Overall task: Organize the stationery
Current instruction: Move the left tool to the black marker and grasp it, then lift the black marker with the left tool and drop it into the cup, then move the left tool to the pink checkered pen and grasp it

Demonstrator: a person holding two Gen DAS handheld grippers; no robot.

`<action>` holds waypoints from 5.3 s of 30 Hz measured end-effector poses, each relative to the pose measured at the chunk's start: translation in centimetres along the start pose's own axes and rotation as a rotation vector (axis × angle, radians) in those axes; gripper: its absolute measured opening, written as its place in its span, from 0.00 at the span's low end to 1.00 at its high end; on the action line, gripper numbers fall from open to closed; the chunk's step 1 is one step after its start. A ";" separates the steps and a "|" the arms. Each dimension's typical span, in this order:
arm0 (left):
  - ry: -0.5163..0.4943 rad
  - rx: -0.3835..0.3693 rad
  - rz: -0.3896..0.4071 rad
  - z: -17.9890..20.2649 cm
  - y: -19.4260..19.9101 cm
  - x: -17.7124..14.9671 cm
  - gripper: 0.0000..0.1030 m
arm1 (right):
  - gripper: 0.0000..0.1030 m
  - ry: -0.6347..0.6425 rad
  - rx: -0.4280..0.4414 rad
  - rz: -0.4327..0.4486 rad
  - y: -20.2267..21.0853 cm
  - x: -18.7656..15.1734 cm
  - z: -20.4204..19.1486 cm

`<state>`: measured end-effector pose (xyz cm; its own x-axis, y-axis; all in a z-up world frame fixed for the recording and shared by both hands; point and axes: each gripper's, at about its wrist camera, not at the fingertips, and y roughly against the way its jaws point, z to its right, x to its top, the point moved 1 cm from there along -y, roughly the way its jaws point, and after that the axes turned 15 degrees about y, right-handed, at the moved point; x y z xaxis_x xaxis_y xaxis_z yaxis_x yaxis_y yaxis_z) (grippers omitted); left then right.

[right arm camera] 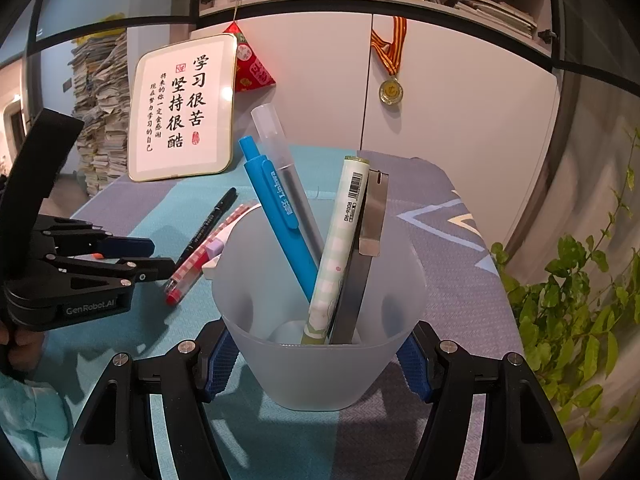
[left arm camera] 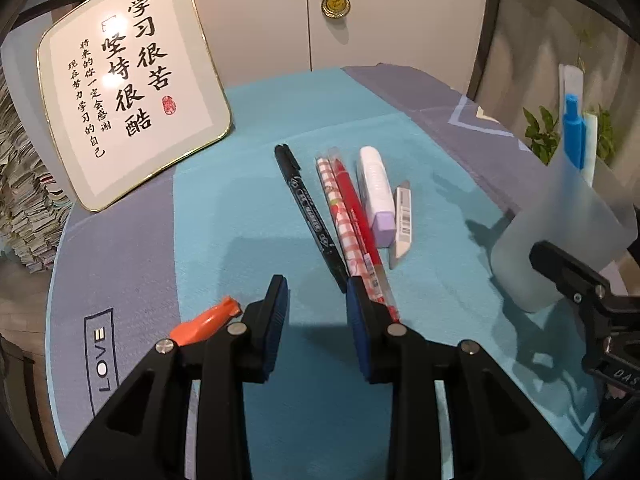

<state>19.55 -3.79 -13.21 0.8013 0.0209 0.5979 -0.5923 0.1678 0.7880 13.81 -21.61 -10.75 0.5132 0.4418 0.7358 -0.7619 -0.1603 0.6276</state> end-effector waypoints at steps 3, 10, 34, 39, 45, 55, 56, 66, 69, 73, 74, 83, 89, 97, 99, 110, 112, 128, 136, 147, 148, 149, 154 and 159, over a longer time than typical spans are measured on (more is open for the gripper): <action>0.083 -0.013 0.003 -0.8 -0.3 1.1 0.27 | 0.67 0.000 -0.001 -0.001 -0.2 0.0 0.0; 0.125 0.027 -0.007 -0.5 -2.8 3.4 0.23 | 0.67 -0.001 0.000 -0.001 -0.2 0.1 0.0; 0.063 -0.033 -0.100 -1.0 4.5 -3.6 0.29 | 0.67 0.000 -0.002 -0.001 -0.2 0.0 0.0; 0.031 -0.003 -0.123 -0.4 1.3 -1.1 0.27 | 0.67 -0.006 0.003 0.000 -0.1 0.1 0.0; 0.029 0.010 -0.145 0.0 -0.4 0.1 0.13 | 0.67 -0.011 0.014 -0.003 -0.2 0.1 0.1; 0.074 -0.084 0.044 -0.3 7.8 0.8 0.12 | 0.67 -0.008 0.009 0.000 -0.2 0.1 0.1; 0.078 -0.098 0.075 -0.4 9.0 1.0 0.12 | 0.67 -0.007 0.008 -0.001 -0.2 0.1 0.1; 0.089 -0.199 0.260 1.2 15.9 2.7 0.08 | 0.67 -0.002 0.002 -0.001 -0.1 0.1 -0.1; 0.073 -0.248 0.291 2.9 17.2 3.6 0.08 | 0.67 -0.002 0.002 -0.002 -0.1 0.2 -0.1; 0.033 -0.303 0.334 5.4 18.9 4.6 0.08 | 0.67 -0.007 0.006 -0.001 -0.1 0.1 0.0; 0.023 -0.313 0.342 6.0 19.1 4.7 0.08 | 0.67 -0.008 0.007 0.000 -0.1 0.1 0.0; -0.002 -0.385 0.305 9.1 18.8 5.2 0.08 | 0.67 -0.012 0.010 0.007 0.0 0.1 0.1; -0.022 -0.351 0.222 10.1 15.9 4.6 0.08 | 0.67 -0.012 0.010 0.007 0.0 0.1 0.1; -0.005 -0.335 0.130 9.6 13.4 3.9 0.08 | 0.67 -0.012 0.010 0.006 0.0 0.1 0.2; -0.010 -0.330 0.123 9.7 13.2 3.8 0.08 | 0.67 -0.012 0.010 0.006 -0.1 0.1 0.2; -0.012 -0.303 0.136 8.8 13.6 3.1 0.08 | 0.67 -0.011 0.007 0.003 -0.2 0.1 0.2; -0.008 -0.291 0.148 8.2 13.8 3.0 0.09 | 0.67 -0.010 0.007 0.003 -0.2 0.1 0.1; 0.131 -0.082 -0.027 0.0 5.1 0.3 0.16 | 0.67 -0.006 0.003 0.000 0.0 0.1 -0.1; 0.078 -0.054 -0.108 0.0 1.5 -1.5 0.17 | 0.67 -0.007 0.007 -0.006 -0.1 0.1 0.0; 0.031 -0.089 -0.106 1.0 1.5 -2.3 0.20 | 0.67 -0.007 0.006 -0.006 -0.1 0.1 0.0; 0.026 -0.083 -0.105 1.1 1.4 -2.4 0.20 | 0.67 -0.007 0.006 -0.006 -0.1 0.1 0.0; 0.025 -0.076 -0.096 1.1 1.3 -2.3 0.20 | 0.67 -0.007 0.006 -0.006 -0.1 0.1 0.0; 0.070 -0.030 -0.078 0.4 0.5 -1.7 0.20 | 0.67 -0.007 0.006 -0.006 -0.2 0.1 0.0; 0.140 -0.031 -0.102 -1.1 0.5 -1.0 0.10 | 0.67 -0.005 0.004 -0.006 -0.3 0.1 0.0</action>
<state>18.51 -2.60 -13.58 0.8624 0.1385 0.4869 -0.5060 0.2066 0.8374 14.08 -21.51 -10.83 0.5196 0.4386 0.7332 -0.7573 -0.1609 0.6329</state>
